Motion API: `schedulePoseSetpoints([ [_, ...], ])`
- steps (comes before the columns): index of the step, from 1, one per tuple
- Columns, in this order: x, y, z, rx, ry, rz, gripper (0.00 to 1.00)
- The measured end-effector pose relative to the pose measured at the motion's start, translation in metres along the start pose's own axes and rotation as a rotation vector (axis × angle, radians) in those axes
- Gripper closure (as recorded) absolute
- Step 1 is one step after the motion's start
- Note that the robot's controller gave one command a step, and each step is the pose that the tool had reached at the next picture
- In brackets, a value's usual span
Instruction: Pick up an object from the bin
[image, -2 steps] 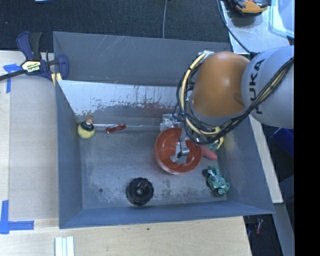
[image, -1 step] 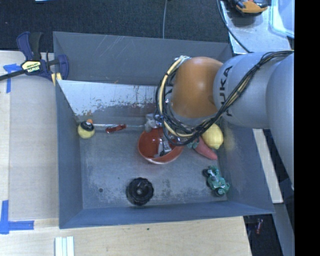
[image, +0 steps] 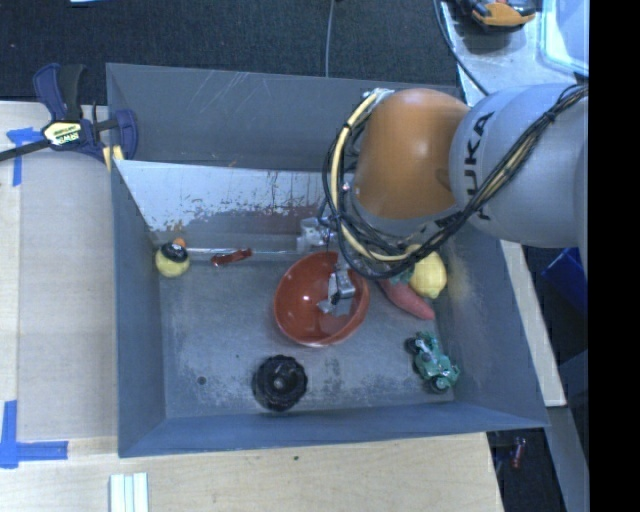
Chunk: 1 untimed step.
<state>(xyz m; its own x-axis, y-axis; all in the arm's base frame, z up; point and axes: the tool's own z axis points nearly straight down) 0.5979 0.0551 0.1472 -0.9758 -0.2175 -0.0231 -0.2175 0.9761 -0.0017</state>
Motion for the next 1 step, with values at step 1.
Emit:
schedulePoseSetpoints([
  [1,-0.002,0.0036,-0.0221,0.003,-0.02,0.01,0.0],
])
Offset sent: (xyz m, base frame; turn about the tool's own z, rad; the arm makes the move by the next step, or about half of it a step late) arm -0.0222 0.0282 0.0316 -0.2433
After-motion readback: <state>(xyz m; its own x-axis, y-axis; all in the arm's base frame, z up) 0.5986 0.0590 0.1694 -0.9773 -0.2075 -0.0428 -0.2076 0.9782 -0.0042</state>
